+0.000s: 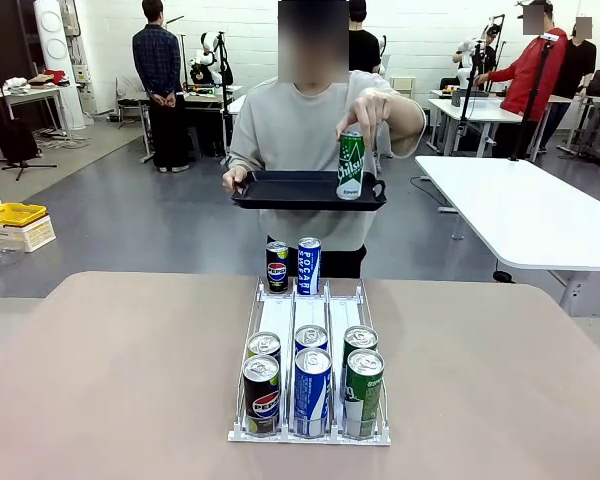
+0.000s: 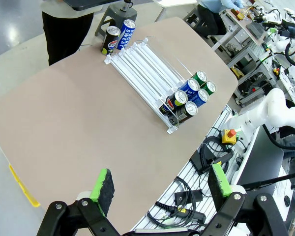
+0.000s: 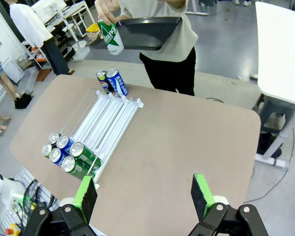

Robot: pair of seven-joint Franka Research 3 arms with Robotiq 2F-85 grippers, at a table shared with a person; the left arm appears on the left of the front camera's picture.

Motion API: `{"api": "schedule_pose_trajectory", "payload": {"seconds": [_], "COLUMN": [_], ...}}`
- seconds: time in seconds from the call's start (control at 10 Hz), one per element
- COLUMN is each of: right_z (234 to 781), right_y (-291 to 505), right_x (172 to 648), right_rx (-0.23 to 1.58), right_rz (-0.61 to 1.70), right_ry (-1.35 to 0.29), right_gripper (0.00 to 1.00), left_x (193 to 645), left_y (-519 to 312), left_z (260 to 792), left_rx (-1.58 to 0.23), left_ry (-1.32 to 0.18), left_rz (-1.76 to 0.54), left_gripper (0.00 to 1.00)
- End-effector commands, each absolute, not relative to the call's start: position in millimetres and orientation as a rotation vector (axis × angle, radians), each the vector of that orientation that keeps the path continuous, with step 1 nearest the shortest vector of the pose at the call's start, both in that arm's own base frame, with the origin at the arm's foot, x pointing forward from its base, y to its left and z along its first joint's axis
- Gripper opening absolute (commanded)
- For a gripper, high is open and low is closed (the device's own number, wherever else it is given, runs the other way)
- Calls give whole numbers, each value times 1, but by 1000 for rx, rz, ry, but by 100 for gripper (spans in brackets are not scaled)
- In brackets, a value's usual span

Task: Retrieve and hand over the desired beverage to the person.
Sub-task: Pick up a can of the same type that the person held from the Automatic Can Dispenser.

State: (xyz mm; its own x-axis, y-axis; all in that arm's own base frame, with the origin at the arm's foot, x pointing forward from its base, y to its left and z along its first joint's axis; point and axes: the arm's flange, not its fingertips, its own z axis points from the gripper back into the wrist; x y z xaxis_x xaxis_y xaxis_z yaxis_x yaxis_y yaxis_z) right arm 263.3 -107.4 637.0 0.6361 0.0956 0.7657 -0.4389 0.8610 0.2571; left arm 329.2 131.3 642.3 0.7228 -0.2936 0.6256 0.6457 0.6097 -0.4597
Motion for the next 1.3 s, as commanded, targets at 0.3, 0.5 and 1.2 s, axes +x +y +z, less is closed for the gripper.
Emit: {"api": "schedule_pose_trajectory", "payload": {"seconds": [0.3,0.5,1.2], "right_z": [634,634,634], "right_y": [-110,-110,-110], "right_x": [264,264,264], "right_rx": [470,470,470], "right_rz": [334,334,334], "right_ry": [-841,-841,-841], "right_gripper": [100,100,100], "left_x": [330,330,330], "left_y": [133,133,133], "left_z": [644,644,644], "left_rx": [-741,-741,-741], "left_ry": [-547,-547,-547], "left_rz": [-592,-592,-592], "left_gripper": [100,100,100]}}
